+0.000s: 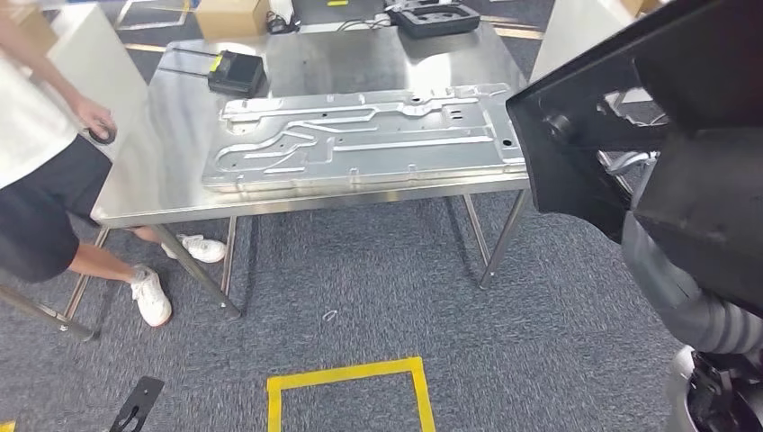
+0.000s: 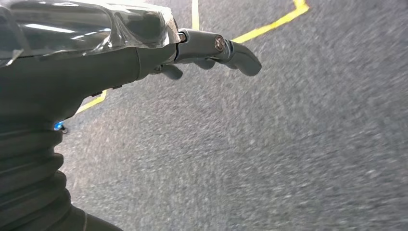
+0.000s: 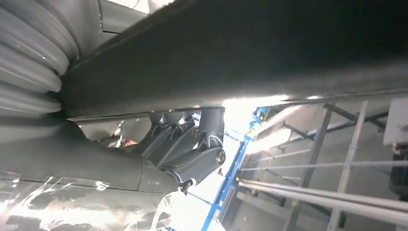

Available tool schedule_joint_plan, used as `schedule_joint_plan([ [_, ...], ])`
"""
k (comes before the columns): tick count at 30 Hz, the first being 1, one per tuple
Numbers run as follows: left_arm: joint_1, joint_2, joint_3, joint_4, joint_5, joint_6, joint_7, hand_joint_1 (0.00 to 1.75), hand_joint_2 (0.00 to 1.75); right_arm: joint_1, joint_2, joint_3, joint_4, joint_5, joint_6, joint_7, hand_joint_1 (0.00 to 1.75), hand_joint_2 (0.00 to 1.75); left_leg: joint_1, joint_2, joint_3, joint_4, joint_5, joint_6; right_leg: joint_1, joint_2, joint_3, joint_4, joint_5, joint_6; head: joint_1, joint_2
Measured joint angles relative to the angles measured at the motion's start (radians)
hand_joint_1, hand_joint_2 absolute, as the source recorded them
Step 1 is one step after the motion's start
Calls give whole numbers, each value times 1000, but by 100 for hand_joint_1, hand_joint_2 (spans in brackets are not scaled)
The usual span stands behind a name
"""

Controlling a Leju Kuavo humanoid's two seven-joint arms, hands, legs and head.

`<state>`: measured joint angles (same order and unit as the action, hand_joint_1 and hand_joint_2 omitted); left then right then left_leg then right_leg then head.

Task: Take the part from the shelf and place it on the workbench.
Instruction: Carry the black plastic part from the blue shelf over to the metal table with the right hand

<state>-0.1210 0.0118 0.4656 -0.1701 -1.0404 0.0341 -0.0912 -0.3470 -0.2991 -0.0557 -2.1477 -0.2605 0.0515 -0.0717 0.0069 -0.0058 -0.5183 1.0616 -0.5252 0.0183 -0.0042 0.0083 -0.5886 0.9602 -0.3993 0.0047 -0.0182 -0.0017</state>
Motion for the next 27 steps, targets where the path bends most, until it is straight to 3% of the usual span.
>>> schedule_joint_plan([
  [3, 2, 0, 1, 0, 0, 0, 0, 0, 175, 2, 0, 0, 0, 0, 0, 1, 175, 175, 3, 0, -122, 179, -57, -10, 0, 2, 12, 0, -15, -5, -2, 0],
  [4, 4, 0, 1, 0, 0, -1, 0, 0, 175, 2, 0, 0, 0, 0, 0, 1, 175, 175, 4, 0, -145, 192, -50, -13, 0, 3, 19, 0, -21, -4, -2, 0],
  [5, 5, 0, 1, 0, 0, -1, 0, 0, 175, 2, 1, 0, 0, 0, 0, 1, 175, 175, 5, 0, -150, 168, -21, -14, 0, 4, 28, 1, -28, -2, -2, 0],
  [7, 5, 0, 1, 0, 0, -1, 0, 0, 175, 2, 1, 0, 0, 0, 0, 1, 175, 175, 5, 1, -117, 38, 78, -12, -1, 4, 50, 0, -44, 4, -2, 0],
  [9, 5, 0, 0, 0, 0, -2, 0, 0, 175, 2, 1, 0, 0, 0, 0, 1, 175, 175, 1, 2, -85, -69, 124, -3, 1, 5, 61, -1, -56, 13, -2, 0],
  [12, 7, 0, 1, 0, 0, -1, 0, 0, 175, 2, 1, 0, 0, 0, 0, 2, 175, 175, -2, 2, -68, -96, 122, 19, 4, 7, 67, 2, -64, 29, 0, 0],
  [14, 5, 0, 1, 0, 0, 0, 0, 0, 175, 1, -1, 0, 0, 0, 0, 2, 175, 175, 1, 1, -50, -100, 119, 32, 3, 5, 60, 38, -78, 38, 1, 0],
  [16, 4, -1, 2, 0, 0, 1, 0, 0, 175, 1, -2, 0, 0, 0, -1, 2, 175, 175, 3, 0, -32, -101, 109, 43, 1, 2, -1, 154, -118, 46, 2, 0],
  [18, 5, -1, 2, 0, 0, 1, 0, 0, 175, 3, -2, 0, 0, 0, -1, 2, 175, 175, 2, 0, -19, -101, 95, 47, 0, 1, -89, 281, -160, 52, 3, 0],
  [19, 5, -1, 2, 0, 0, 1, 0, 0, 175, 4, -2, 0, 0, 0, -1, 3, 175, 175, 2, -1, -12, -101, 88, 47, -1, 1, -116, 305, -160, 52, 4, 0],
  [20, 5, -1, 2, 0, 0, 1, 0, 0, 175, 4, -2, 0, 0, 0, -1, 3, 175, 175, 2, -1, -2, -101, 80, 46, -1, 1, -123, 288, -138, 52, 4, 0],
  [21, 5, -1, 2, 0, 0, 1, 0, 0, 175, 4, -2, 0, 0, 0, -1, 3, 175, 175, 2, -2, 11, -101, 72, 44, -1, 0, -111, 235, -95, 50, 4, 0],
  [22, 6, -1, 2, 0, 0, 1, 0, 0, 175, 3, -2, 0, 0, 0, -1, 3, 175, 175, 2, -3, 21, -102, 62, 42, -1, 0, -86, 159, -41, 47, 4, 0],
  [23, 5, -1, 2, 0, 0, 1, 0, 0, 175, 3, -2, 0, 0, 0, -2, 3, 175, 175, 1, -3, 32, -102, 53, 38, 1, -1, -62, 90, -8, 43, 4, 0],
  [25, 4, -1, 2, 0, 0, 1, 0, 0, 175, 2, -2, 0, 0, 0, -2, 3, 175, 175, -2, -4, 43, -105, 38, 27, 5, -3, -36, 16, 13, 35, 4, 0],
  [27, 4, -2, 3, 0, 0, 1, 0, 0, 175, 1, -2, 0, 0, 0, -3, 3, 175, 175, -4, -3, 53, -102, 33, 16, 5, -1, -27, 9, 4, 25, 4, 0],
])
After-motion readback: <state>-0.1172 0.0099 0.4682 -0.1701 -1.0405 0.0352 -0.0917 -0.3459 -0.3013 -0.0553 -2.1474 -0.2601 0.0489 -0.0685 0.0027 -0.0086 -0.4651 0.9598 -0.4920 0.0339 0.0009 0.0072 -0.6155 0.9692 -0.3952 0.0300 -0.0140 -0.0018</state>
